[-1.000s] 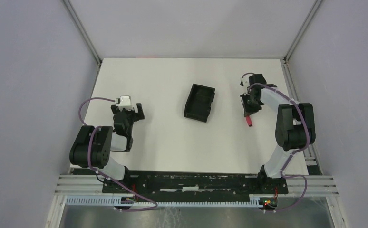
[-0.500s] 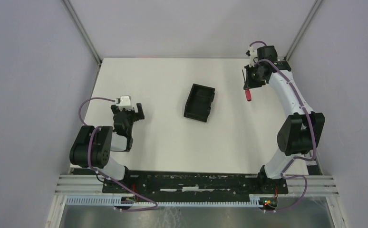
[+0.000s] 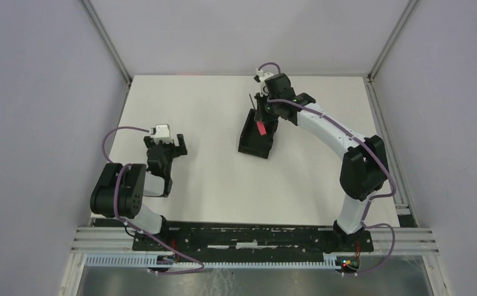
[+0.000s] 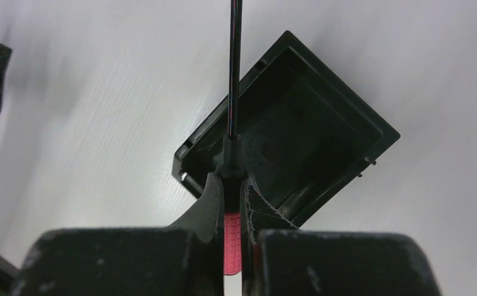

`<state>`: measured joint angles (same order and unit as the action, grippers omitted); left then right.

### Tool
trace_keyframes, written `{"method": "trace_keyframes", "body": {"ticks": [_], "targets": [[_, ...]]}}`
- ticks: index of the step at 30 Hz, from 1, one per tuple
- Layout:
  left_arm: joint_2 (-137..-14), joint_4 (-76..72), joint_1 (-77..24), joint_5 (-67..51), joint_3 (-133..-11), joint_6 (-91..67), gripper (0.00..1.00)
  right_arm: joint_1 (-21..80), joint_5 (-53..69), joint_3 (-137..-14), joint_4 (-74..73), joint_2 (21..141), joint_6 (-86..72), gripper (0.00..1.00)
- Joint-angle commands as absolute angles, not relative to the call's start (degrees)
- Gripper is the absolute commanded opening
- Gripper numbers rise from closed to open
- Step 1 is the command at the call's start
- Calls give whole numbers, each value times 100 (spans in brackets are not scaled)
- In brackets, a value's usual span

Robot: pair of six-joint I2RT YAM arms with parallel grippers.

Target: Put the screwdriver in the bin

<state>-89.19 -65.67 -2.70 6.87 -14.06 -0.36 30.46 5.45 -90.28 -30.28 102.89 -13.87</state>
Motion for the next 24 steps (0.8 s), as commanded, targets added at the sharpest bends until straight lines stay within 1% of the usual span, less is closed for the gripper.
{"method": "trace_keyframes", "body": {"ticks": [1, 9, 12, 16, 17, 19, 24], "targets": [[-8815, -6723, -254, 644, -1424, -124, 100, 3097, -206, -9104, -2375, 10647, -1535, 0], [-8815, -6723, -254, 647, -1423, -128, 100, 3285, -150, -8985, -2282, 11262, -1370, 0], [-8815, -6717, -254, 640, -1424, -124, 100, 3295, -242, -8814, -2238, 11242, -1435, 9], [-8815, -6724, -249, 639, -1424, -123, 100, 3336, -321, -8623, -2107, 11107, -1508, 26], [-8815, -6724, -248, 636, -1424, -123, 100, 3353, -351, -8626, -2118, 11084, -1512, 32], [-8815, -6724, -255, 637, -1424, -123, 100, 3362, -402, -8640, -2123, 11032, -1514, 39], [-8815, -6722, -254, 641, -1424, -123, 100, 3379, -559, -8672, -2037, 10748, -1539, 41]]}}
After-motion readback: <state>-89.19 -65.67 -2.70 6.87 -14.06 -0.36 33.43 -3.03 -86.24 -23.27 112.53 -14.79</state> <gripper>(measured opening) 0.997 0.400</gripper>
